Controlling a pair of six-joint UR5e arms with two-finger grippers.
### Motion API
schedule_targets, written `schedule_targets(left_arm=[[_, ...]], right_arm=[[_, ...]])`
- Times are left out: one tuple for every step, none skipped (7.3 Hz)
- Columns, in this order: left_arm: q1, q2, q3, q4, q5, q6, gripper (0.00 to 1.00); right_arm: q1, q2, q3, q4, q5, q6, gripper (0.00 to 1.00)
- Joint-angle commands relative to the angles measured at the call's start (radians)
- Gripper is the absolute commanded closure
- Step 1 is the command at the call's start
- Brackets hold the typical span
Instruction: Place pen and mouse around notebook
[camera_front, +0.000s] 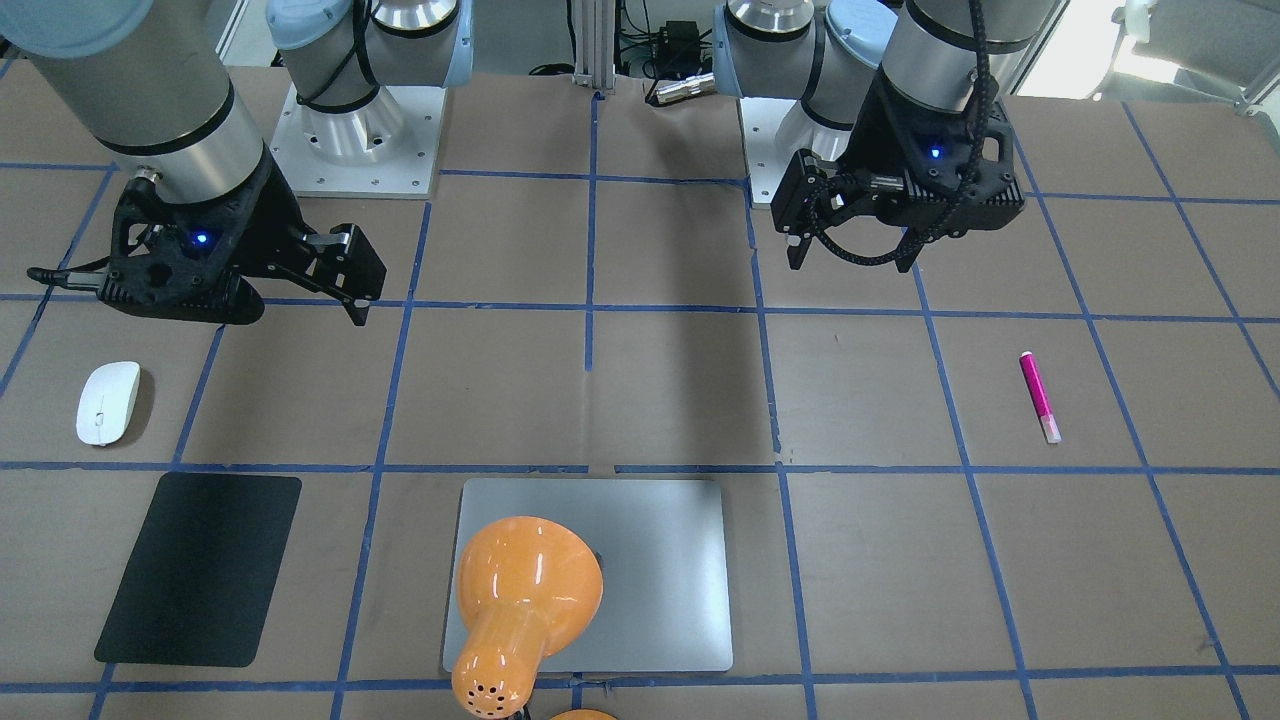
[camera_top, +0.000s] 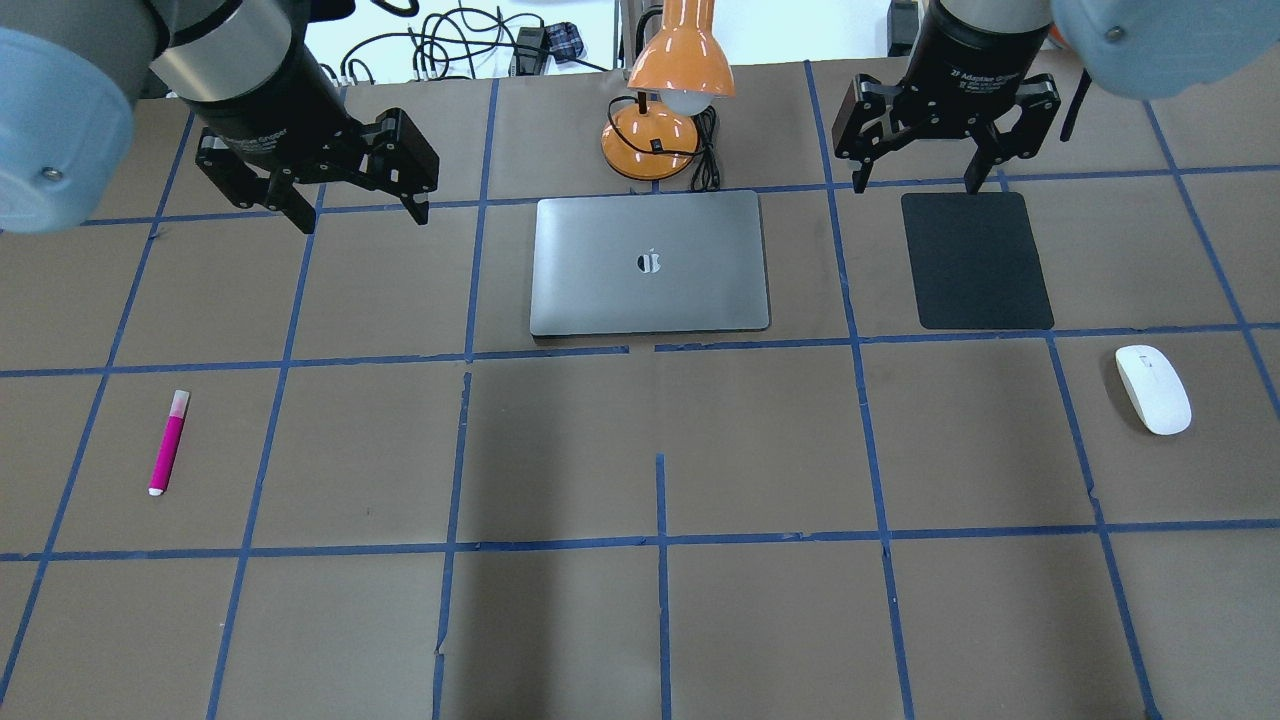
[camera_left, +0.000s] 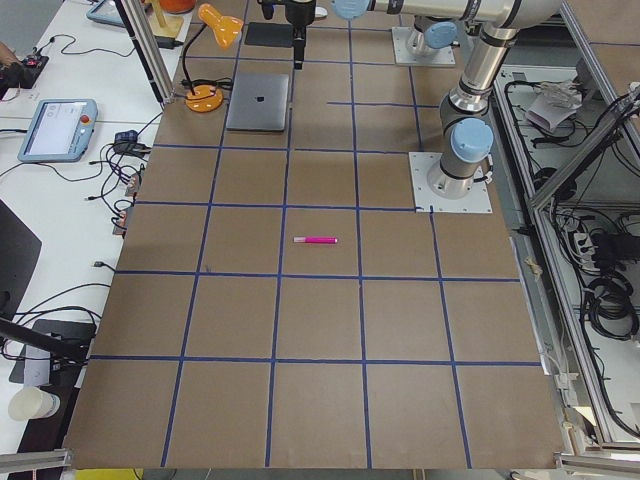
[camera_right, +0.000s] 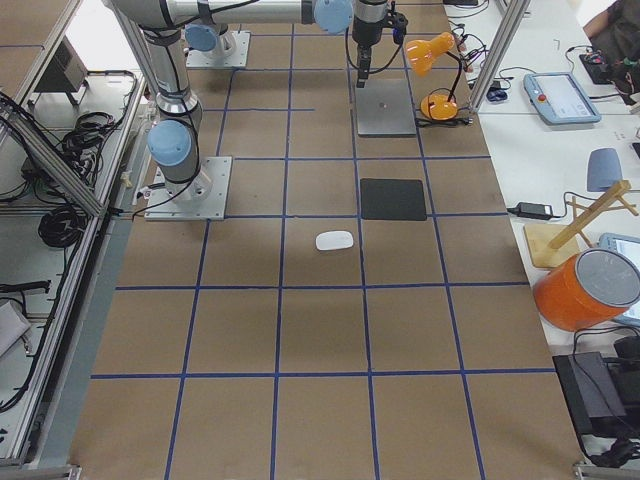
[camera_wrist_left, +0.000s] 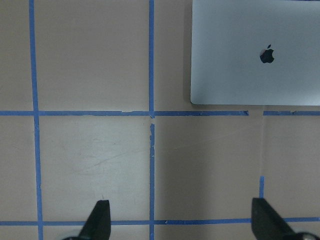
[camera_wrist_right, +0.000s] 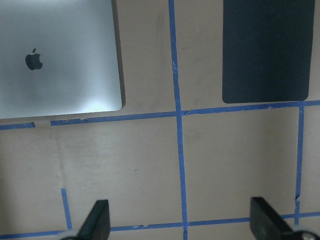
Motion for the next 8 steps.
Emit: schedule_targets(left_arm=[[0.003, -0.001, 0.002, 0.001, -0.001, 0.000, 0.00], [0.004, 0.001, 0.004, 0.001, -0.001, 0.000, 0.00], [0.004, 0.001, 0.004, -0.001, -0.001, 0.000, 0.00], [0.010, -0.001, 0.011, 0.002, -0.001, 0.000, 0.00], [0.013, 0.001, 0.010, 0.001, 0.002, -0.002, 0.00], [0.016, 0.004, 0.010, 0.001, 0.002, -0.002, 0.00], [0.038, 0.011, 0.004, -0.003, 0.002, 0.000, 0.00], [0.070, 0.031, 0.001, -0.024, 0.001, 0.006, 0.00]], right_arm=[[0.001, 0.001, 0.001, -0.002, 0.001, 0.000, 0.00], [-0.001, 0.001, 0.001, -0.002, 0.001, -0.001, 0.00], [-0.001, 0.001, 0.002, 0.000, 0.001, -0.001, 0.00], [-0.001, 0.001, 0.002, 0.000, 0.001, -0.001, 0.00], [-0.001, 0.001, 0.002, 0.000, 0.001, -0.001, 0.00], [-0.001, 0.001, 0.002, -0.002, 0.001, -0.001, 0.00], [-0.001, 0.001, 0.002, 0.000, 0.001, -0.001, 0.00], [-0.001, 0.001, 0.004, -0.002, 0.001, -0.001, 0.00]])
